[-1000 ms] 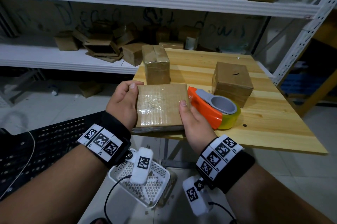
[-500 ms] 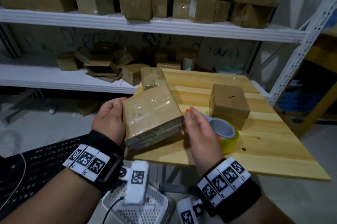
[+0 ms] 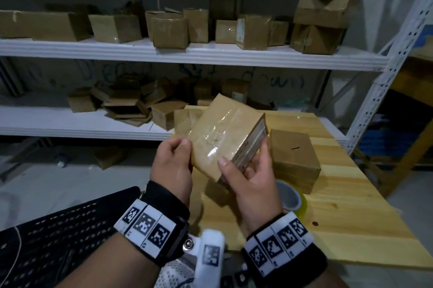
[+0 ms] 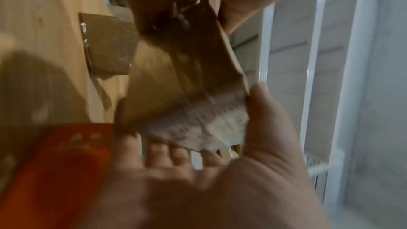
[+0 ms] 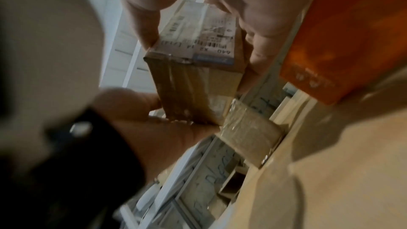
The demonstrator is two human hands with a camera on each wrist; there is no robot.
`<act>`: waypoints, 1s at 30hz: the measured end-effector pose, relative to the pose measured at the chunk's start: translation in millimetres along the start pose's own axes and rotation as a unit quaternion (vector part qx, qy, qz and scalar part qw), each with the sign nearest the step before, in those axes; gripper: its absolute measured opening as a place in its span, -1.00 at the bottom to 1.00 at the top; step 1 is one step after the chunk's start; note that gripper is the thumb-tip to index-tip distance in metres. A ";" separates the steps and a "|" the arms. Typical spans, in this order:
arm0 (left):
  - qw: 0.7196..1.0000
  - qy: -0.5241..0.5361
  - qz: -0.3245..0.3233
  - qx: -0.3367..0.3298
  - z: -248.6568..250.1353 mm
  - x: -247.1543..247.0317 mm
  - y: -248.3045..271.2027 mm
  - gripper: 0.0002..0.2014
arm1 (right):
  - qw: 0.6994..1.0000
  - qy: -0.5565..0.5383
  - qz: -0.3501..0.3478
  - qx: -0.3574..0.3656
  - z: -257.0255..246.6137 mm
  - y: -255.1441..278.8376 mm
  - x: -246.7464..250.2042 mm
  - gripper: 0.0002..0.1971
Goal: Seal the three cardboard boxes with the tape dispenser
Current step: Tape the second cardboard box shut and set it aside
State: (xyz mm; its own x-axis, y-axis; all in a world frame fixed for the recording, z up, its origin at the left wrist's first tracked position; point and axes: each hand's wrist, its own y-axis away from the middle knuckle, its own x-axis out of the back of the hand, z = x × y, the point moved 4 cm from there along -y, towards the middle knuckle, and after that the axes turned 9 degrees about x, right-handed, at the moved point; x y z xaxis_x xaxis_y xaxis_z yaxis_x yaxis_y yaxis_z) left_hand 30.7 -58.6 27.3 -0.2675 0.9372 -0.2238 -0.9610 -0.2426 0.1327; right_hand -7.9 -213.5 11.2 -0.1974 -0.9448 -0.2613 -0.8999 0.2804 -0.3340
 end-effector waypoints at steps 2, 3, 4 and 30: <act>0.997 -0.056 -0.054 -0.021 8.4 -6.4 -2.1 -0.81 | 1.000 -0.012 0.027 -0.010 -6.8 -10.9 11.7 -0.08; 0.994 -0.081 -0.066 -0.029 12.6 -6.7 -5.3 -0.84 | 0.999 -0.008 0.043 -0.014 -9.1 -17.1 17.3 -0.17; 0.992 -0.098 -0.071 -0.036 15.9 -6.2 -11.0 -0.83 | 0.998 0.002 0.059 -0.015 -12.3 -22.9 22.0 -0.24; 0.975 -0.198 -0.058 0.084 18.5 9.7 -138.1 -0.89 | 0.737 0.620 -0.233 -0.134 5.3 -170.1 -53.7 -0.27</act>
State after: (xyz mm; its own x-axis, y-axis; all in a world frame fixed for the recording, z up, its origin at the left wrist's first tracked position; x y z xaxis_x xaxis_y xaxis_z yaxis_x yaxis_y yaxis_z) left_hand 162.1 -11.3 24.7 -0.0778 0.9871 0.1401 -0.9491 -0.1163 0.2928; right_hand 157.8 -209.6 77.3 0.1031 -0.4039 0.9090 -0.9941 -0.0097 0.1084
